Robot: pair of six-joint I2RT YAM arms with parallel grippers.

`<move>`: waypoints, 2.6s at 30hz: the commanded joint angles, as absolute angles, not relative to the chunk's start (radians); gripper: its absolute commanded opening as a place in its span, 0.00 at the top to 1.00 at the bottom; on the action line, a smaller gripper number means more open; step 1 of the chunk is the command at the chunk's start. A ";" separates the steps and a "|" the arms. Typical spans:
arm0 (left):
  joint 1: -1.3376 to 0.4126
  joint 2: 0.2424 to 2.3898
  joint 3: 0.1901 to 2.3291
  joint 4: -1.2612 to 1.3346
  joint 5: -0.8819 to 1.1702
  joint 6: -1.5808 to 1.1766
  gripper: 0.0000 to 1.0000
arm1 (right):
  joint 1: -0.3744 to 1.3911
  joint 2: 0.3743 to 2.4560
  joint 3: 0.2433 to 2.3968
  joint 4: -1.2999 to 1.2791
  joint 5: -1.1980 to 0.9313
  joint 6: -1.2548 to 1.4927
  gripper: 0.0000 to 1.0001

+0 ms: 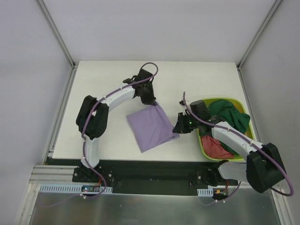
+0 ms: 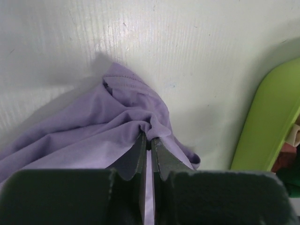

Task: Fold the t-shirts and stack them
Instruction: Fold the long partially folded tshirt into a neat square, then put the neatly folded tshirt into the corner of the board with the right arm

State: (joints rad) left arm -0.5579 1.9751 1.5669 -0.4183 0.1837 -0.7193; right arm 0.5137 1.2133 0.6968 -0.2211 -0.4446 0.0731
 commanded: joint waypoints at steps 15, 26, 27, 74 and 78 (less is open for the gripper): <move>-0.552 1.749 1.487 -0.382 0.235 -0.540 0.01 | 0.612 1.175 0.851 -0.411 -0.311 0.077 0.04; -0.471 1.716 1.246 -0.327 0.304 -0.538 0.01 | 0.654 1.425 0.877 -0.216 -0.356 0.198 0.04; -0.463 1.730 1.226 -0.324 0.298 -0.543 0.01 | 0.649 1.458 0.885 -0.221 -0.354 0.198 0.04; -0.500 1.723 1.088 -0.325 0.061 -0.695 0.50 | 0.463 1.537 0.980 -0.339 -0.310 0.078 0.03; -0.497 1.761 1.085 -0.322 0.057 -0.687 0.63 | 0.469 1.615 0.985 -0.327 -0.328 0.095 0.04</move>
State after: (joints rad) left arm -0.5026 1.7466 1.0523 -0.2966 0.0456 -0.7128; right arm 0.4618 1.5627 0.9737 -0.3737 -0.2897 0.0551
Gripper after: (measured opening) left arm 0.426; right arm 0.975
